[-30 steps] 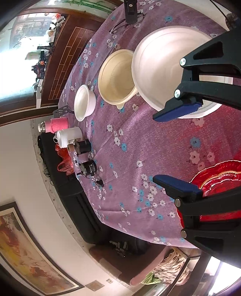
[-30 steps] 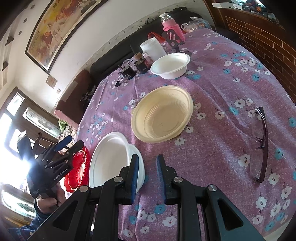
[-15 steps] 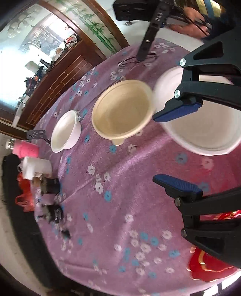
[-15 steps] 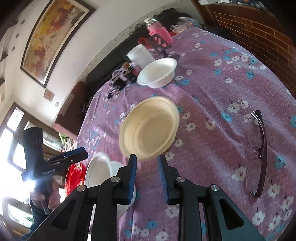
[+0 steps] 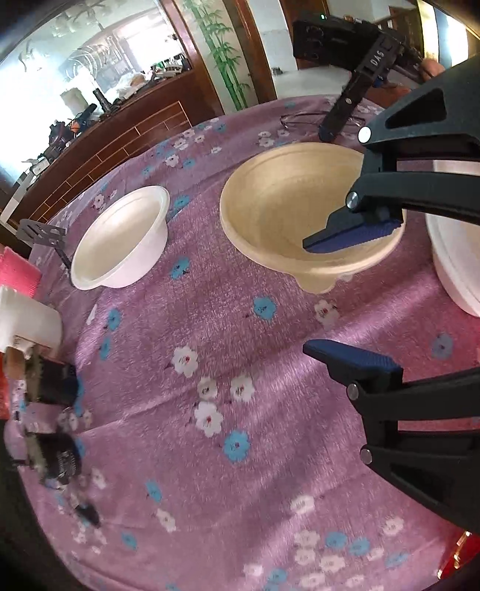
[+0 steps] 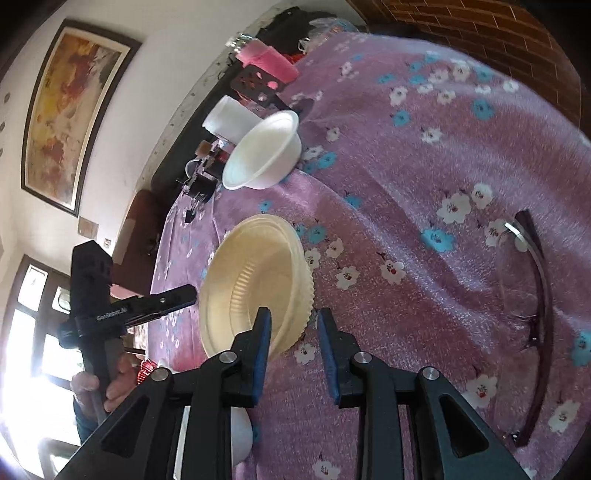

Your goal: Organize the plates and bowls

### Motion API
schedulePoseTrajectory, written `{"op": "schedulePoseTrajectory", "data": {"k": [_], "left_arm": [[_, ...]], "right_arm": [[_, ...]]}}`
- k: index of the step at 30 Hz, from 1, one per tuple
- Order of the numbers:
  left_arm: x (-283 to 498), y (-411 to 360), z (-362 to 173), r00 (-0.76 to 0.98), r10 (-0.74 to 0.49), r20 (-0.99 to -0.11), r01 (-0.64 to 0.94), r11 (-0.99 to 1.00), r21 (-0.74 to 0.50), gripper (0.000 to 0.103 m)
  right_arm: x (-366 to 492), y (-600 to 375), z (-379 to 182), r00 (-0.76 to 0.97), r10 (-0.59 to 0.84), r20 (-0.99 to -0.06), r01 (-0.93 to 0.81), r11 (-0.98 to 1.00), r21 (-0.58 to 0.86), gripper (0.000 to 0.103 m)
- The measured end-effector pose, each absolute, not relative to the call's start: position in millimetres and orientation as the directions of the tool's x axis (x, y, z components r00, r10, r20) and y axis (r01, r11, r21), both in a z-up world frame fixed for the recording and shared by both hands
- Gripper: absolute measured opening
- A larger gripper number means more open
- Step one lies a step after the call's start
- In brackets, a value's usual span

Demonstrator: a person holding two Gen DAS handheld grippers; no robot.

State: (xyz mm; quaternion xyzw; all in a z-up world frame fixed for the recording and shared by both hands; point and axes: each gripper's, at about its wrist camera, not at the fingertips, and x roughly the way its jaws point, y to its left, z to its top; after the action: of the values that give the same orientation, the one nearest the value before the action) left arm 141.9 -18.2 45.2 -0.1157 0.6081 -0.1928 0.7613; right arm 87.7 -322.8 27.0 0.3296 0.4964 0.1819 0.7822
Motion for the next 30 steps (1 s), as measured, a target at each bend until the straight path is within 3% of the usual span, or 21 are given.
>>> {"op": "schedulePoseTrajectory", "data": {"k": [7, 10, 17, 30], "left_arm": [[157, -35, 32, 0.143, -0.465, -0.874, 0.189, 0.879, -0.437, 0.045], [157, -41, 31, 0.145, -0.454, -0.879, 0.205, 0.883, -0.422, 0.022], [148, -47, 56, 0.237, -0.380, -0.894, 0.248, 0.914, -0.322, 0.021], [115, -24, 117, 0.363, -0.399, -0.842, 0.264, 0.911, -0.317, 0.022]], "right_arm": [[98, -312, 18, 0.433, 0.632, -0.643, 0.039, 0.699, 0.714, 0.033], [99, -307, 16, 0.433, 0.626, -0.648, 0.040, 0.705, 0.708, 0.024], [98, -303, 26, 0.455, 0.617, -0.642, 0.026, 0.712, 0.702, 0.021], [76, -287, 78, 0.515, 0.628, -0.584, -0.085, 0.715, 0.694, 0.021]]}}
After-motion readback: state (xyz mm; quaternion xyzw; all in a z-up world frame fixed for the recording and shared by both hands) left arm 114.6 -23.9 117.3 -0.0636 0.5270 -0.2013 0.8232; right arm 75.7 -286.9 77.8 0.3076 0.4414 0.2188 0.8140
